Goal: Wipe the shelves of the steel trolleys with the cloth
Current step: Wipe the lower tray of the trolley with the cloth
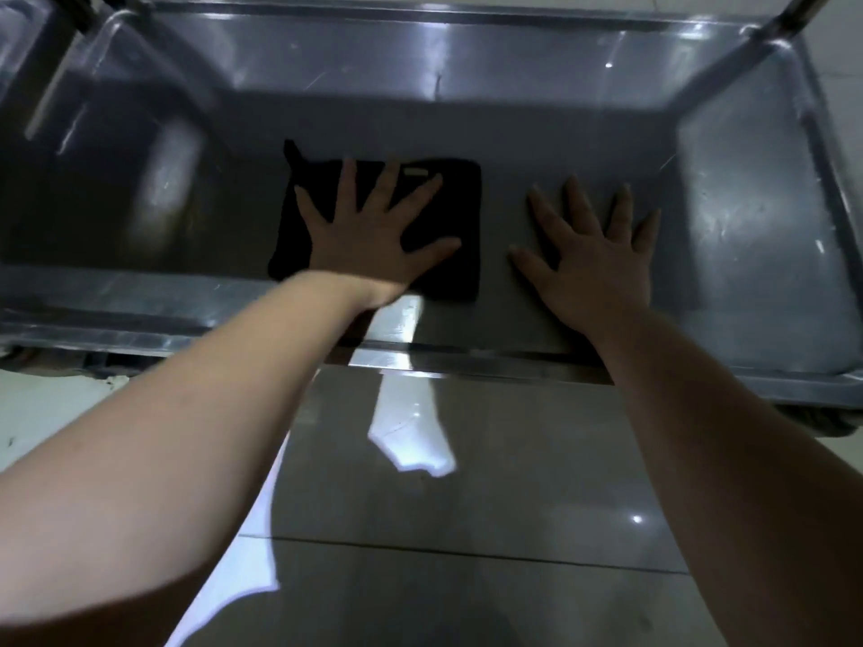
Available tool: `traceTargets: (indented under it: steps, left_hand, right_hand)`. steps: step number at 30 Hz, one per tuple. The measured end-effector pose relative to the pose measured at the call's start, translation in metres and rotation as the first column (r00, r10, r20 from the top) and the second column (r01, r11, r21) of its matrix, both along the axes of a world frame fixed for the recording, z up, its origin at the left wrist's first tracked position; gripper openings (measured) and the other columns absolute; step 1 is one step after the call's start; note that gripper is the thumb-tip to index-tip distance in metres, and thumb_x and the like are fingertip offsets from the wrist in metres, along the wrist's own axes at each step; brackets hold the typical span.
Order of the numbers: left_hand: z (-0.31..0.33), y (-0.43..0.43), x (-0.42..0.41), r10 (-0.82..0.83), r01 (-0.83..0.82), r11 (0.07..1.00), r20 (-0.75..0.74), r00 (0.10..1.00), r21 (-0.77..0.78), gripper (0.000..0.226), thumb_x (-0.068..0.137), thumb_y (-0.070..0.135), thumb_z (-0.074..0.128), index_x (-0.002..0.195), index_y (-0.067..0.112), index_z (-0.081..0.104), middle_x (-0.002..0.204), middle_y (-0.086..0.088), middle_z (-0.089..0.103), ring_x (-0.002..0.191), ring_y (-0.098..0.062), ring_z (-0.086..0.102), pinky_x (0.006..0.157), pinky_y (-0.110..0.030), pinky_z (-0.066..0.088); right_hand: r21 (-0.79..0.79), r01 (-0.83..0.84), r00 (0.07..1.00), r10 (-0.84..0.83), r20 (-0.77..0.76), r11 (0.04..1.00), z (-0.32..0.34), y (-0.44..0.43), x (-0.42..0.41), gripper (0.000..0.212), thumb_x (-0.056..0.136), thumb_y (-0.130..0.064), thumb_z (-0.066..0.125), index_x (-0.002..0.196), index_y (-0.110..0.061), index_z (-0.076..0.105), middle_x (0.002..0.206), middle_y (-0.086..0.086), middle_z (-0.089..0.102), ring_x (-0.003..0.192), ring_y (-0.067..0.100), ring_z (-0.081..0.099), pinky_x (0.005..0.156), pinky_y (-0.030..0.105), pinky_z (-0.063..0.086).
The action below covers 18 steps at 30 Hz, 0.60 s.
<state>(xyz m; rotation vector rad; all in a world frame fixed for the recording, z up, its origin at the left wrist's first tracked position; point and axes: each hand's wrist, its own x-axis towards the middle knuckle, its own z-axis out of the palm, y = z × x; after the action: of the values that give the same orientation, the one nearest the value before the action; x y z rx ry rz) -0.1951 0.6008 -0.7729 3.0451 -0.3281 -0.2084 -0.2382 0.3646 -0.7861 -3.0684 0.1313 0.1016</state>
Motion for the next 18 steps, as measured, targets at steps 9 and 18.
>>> traceTargets:
  steps: [9,18]
  left_hand:
    - [0.004,0.0,-0.013,-0.115,0.117,0.992,-0.042,0.993,0.042,0.076,0.077,0.088,0.01,0.145,0.06,-0.007,0.163,0.009,-0.013,0.147,-0.037,-0.017,0.107,-0.074,-0.008]
    - [0.006,0.093,-0.043,0.039,-0.036,0.997,-0.043,0.998,0.069,0.079,0.067,0.094,0.009,0.14,0.068,-0.008,0.161,0.018,-0.017,0.148,-0.028,-0.018,0.11,-0.07,-0.008]
  right_hand:
    - [0.007,-0.009,1.0,0.009,-0.008,1.0,0.0,0.001,0.001,0.072,0.082,-0.081,0.011,0.148,-0.055,0.001,0.164,-0.01,0.001,0.147,0.042,-0.009,0.113,0.066,-0.007]
    - [0.092,0.097,0.989,-0.085,-0.124,0.991,0.012,0.057,0.009,0.068,0.088,-0.076,0.018,0.149,-0.054,-0.002,0.162,-0.015,-0.007,0.146,0.043,-0.016,0.102,0.073,-0.016]
